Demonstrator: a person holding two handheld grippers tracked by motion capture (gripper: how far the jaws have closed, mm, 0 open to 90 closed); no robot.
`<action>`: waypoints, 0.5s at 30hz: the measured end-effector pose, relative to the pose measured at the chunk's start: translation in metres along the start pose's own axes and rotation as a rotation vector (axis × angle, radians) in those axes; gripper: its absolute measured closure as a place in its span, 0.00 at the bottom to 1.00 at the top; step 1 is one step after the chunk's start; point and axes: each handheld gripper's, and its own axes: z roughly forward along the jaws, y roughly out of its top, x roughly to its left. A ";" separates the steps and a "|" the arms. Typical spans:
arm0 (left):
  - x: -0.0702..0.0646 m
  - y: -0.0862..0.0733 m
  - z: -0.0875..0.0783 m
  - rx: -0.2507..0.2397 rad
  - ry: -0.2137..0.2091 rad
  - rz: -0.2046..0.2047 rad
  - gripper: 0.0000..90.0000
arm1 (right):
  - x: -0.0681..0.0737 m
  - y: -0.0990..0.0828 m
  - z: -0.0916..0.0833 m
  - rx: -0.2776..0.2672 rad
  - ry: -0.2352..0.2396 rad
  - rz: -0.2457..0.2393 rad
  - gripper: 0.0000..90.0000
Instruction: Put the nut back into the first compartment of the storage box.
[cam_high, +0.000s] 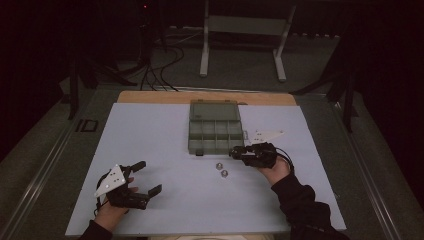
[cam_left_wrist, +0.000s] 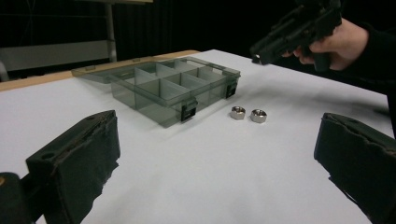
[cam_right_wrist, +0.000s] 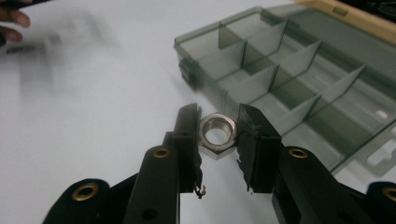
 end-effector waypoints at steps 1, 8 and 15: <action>0.000 0.000 0.000 0.002 -0.001 0.000 0.01 | 0.000 0.002 0.001 -0.005 0.002 -0.001 0.78; -0.001 -0.001 0.002 0.011 -0.011 0.005 0.01 | -0.003 0.022 0.006 -0.031 0.009 -0.005 0.78; -0.002 -0.001 0.003 0.018 -0.018 0.005 0.01 | -0.005 0.047 0.015 -0.054 0.013 -0.018 0.78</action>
